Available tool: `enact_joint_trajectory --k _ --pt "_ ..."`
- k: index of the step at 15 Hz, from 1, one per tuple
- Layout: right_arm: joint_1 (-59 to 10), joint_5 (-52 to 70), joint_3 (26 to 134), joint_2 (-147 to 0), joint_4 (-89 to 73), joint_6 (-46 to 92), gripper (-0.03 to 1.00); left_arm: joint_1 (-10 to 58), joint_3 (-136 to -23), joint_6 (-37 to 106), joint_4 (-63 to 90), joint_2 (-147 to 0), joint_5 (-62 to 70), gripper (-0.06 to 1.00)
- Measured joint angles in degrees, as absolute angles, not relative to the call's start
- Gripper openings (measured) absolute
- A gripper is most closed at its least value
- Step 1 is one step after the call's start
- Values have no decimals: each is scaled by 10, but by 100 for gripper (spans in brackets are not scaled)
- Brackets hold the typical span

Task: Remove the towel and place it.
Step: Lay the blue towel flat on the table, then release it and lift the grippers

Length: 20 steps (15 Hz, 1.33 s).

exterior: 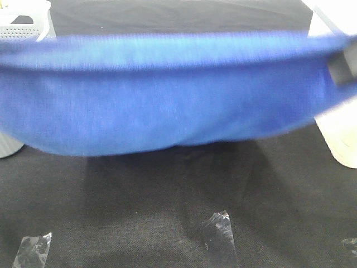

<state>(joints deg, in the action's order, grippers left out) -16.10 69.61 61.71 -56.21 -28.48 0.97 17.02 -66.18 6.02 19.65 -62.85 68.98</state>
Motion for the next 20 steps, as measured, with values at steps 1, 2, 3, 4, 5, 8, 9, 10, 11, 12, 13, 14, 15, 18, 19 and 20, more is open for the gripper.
enact_joint_trajectory --k 1,2,3,4,5,8,9,10,11,12,13,14,15,18,19,20 --pt "-161 696 594 -546 -286 0 3 170 -639 62 208 -615 690 0" --pt "-161 696 575 -532 -290 -5 3 170 -616 62 218 -603 690 0" --pt "-161 696 560 -523 -293 -10 3 170 -591 64 228 -592 689 0" --pt "-161 696 547 -517 -295 -13 3 170 -561 64 241 -582 689 0" --pt "-161 696 537 -516 -295 -13 3 170 -529 64 254 -575 689 0" --pt "-161 696 497 -525 -293 -13 3 170 -452 74 279 -576 687 0" --pt "-161 696 465 -535 -293 -13 3 170 -435 75 285 -578 687 0" --pt "-161 696 445 -540 -296 -13 3 170 -410 76 292 -584 686 0" --pt "-161 695 422 -543 -304 -13 3 170 -391 76 297 -587 685 0" --pt "-161 695 405 -544 -314 -11 3 170 -371 77 301 -587 685 0" --pt "-161 695 384 -544 -325 -9 3 170 -349 77 307 -587 685 0" --pt "-161 695 366 -544 -332 -8 3 170 -331 77 315 -587 685 0" --pt "-161 695 347 -544 -339 -7 3 170 -314 77 321 -588 685 0" --pt "-161 693 300 -564 -354 17 3 170 -299 78 326 -613 685 0" --pt "-161 686 294 -583 -356 29 3 170 -299 78 325 -628 685 0" --pt "-161 686 294 -583 -356 29 3 170 -299 78 325 -628 685 0"
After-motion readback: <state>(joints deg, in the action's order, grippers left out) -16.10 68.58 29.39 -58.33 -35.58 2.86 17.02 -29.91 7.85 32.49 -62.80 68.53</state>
